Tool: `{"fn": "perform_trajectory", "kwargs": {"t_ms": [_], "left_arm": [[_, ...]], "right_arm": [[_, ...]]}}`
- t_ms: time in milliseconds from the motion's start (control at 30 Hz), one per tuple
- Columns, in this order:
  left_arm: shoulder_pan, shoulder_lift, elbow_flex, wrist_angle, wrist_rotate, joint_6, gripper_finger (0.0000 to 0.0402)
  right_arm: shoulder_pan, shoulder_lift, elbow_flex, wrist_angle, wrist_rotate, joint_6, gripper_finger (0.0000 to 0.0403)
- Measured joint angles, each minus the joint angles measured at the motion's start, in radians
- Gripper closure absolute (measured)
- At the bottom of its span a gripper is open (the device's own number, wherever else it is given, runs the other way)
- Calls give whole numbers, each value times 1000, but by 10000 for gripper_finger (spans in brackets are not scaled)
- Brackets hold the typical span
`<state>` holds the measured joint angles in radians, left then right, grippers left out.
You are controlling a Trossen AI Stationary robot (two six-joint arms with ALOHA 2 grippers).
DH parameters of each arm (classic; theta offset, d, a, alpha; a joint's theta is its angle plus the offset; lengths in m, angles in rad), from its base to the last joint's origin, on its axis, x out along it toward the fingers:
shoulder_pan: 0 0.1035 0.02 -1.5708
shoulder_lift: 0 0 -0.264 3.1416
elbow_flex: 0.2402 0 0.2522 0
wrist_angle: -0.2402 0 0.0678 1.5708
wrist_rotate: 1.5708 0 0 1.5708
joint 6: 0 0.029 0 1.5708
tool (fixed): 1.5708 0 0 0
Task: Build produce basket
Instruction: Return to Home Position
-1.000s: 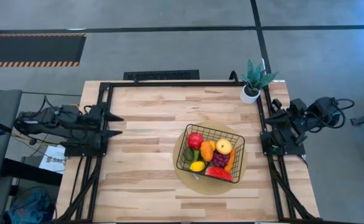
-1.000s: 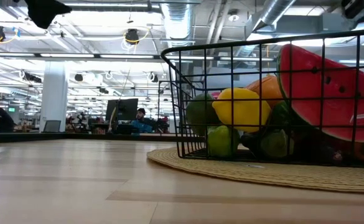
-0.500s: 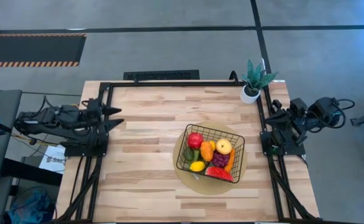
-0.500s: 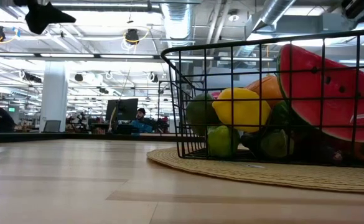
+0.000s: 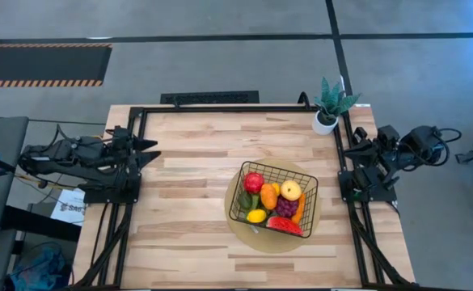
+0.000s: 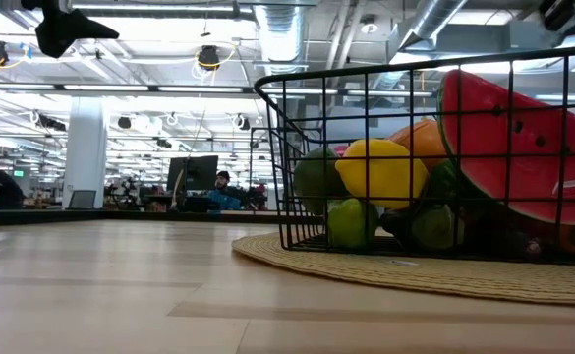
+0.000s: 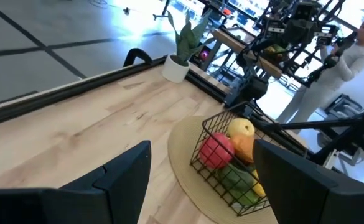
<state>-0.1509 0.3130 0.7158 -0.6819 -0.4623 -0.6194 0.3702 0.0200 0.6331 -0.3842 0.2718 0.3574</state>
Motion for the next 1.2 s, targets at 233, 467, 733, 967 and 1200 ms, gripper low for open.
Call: {"fn": "perform_trajectory", "kwargs": {"t_ms": [233, 467, 733, 967, 1200], "left_arm": [[0, 0, 0, 0, -16, 14, 137], [0, 25, 1, -2, 49, 35, 234], [0, 40, 1, -50, 46, 152, 379], [0, 38, 1, -106, 37, 234, 349], [0, 38, 1, -79, 78, 320, 347]], "right_arm": [[0, 0, 0, -3, 3, -52, 374], [0, 0, 0, -6, 42, -123, 399], [0, 0, 0, -16, 159, -125, 398], [0, 0, 0, -46, 227, -44, 377], [1, 1, 0, -49, 126, -51, 363]]}}
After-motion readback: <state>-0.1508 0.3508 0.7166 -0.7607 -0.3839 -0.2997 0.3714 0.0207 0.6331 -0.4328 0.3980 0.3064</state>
